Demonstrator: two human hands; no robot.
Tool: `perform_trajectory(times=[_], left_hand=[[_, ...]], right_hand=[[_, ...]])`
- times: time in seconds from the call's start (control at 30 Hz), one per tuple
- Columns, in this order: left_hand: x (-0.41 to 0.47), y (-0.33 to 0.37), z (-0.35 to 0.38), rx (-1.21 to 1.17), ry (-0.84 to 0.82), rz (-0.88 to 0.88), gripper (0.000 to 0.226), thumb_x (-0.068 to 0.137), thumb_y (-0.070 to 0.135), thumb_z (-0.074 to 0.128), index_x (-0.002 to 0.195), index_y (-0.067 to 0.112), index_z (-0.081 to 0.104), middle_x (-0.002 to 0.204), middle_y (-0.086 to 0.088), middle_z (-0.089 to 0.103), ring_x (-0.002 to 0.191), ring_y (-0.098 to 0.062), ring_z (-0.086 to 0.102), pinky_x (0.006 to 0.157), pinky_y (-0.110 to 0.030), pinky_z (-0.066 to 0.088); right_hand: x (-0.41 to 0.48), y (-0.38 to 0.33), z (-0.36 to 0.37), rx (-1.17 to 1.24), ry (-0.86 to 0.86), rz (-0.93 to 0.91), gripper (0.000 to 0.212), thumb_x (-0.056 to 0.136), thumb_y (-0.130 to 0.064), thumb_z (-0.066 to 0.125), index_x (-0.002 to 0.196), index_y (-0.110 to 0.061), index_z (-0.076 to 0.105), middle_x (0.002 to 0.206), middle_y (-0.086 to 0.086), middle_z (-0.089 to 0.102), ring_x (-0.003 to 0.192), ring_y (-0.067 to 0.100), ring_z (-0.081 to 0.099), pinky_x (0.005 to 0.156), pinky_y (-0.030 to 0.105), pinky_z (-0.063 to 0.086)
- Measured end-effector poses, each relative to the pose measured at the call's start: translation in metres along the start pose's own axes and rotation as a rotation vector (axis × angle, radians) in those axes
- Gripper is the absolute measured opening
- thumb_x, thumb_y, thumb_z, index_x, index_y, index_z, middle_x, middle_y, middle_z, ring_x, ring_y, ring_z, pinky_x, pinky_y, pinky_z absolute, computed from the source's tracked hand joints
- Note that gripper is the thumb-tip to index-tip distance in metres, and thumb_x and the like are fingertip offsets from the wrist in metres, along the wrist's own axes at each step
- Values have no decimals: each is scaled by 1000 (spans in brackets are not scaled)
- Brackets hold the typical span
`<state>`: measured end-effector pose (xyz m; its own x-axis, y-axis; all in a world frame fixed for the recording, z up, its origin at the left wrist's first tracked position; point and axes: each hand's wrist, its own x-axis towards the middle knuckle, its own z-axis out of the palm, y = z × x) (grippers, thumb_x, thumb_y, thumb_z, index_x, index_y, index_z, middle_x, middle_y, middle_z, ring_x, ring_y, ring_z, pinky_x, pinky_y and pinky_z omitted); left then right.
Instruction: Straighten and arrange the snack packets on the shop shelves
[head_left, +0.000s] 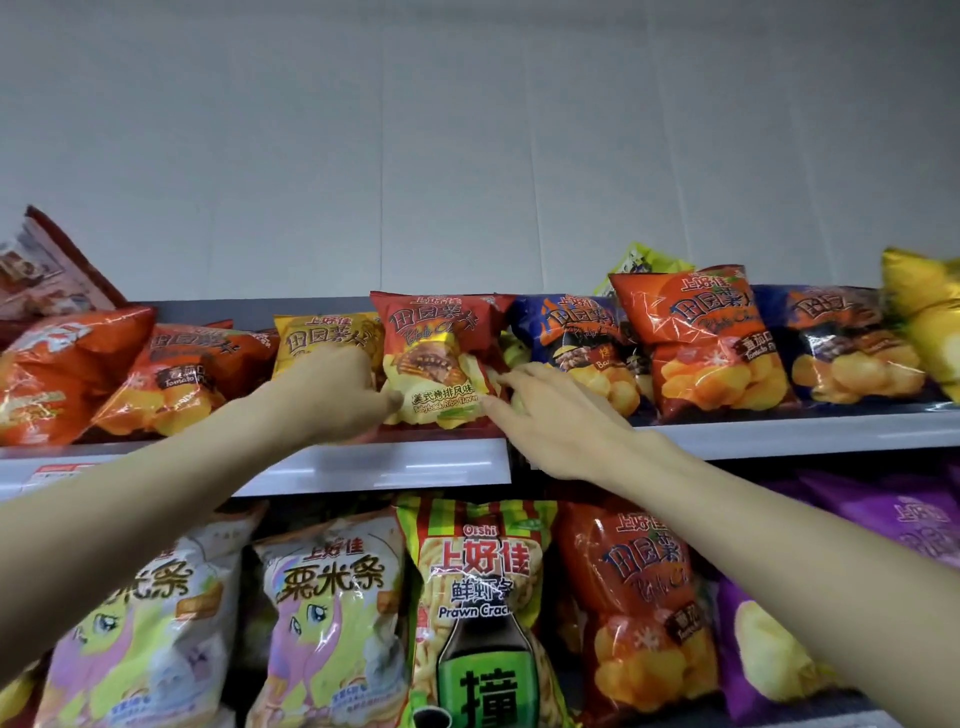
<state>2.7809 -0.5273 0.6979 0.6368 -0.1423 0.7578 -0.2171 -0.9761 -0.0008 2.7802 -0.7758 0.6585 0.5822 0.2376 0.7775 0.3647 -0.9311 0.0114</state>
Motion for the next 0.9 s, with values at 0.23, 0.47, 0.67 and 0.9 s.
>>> perform_trajectory(times=[0.23, 0.47, 0.67, 0.9], left_hand=[[-14, 71, -29, 2, 47, 100, 57, 92, 59, 55, 126, 16, 70, 118, -9, 74, 103, -29, 66, 87, -39, 56], [15, 158, -4, -62, -13, 82, 41, 96, 53, 63, 89, 13, 68, 83, -8, 69, 80, -28, 64, 63, -35, 46], [62, 190, 27, -256, -93, -25, 73, 83, 79, 59, 106, 11, 72, 97, -13, 76, 83, -31, 73, 90, -48, 62], [85, 206, 54, -476, -114, -210, 83, 84, 79, 65, 127, 8, 64, 124, -13, 68, 107, -32, 66, 88, -38, 51]], right_hand=[[-16, 49, -39, -196, 55, -67, 53, 107, -51, 39, 142, -16, 56, 149, 5, 51, 138, 29, 45, 111, 46, 43], [-30, 123, -83, -308, 219, 17, 55, 102, -53, 41, 139, -16, 57, 144, 4, 57, 134, 26, 46, 107, 43, 44], [-28, 189, -94, -102, 273, 247, 90, 95, -58, 60, 161, -11, 23, 162, 14, 32, 145, 37, 36, 117, 50, 36], [-15, 238, -84, 647, 92, 503, 86, 57, -71, 89, 127, -27, 63, 121, -8, 73, 111, 16, 69, 104, 38, 53]])
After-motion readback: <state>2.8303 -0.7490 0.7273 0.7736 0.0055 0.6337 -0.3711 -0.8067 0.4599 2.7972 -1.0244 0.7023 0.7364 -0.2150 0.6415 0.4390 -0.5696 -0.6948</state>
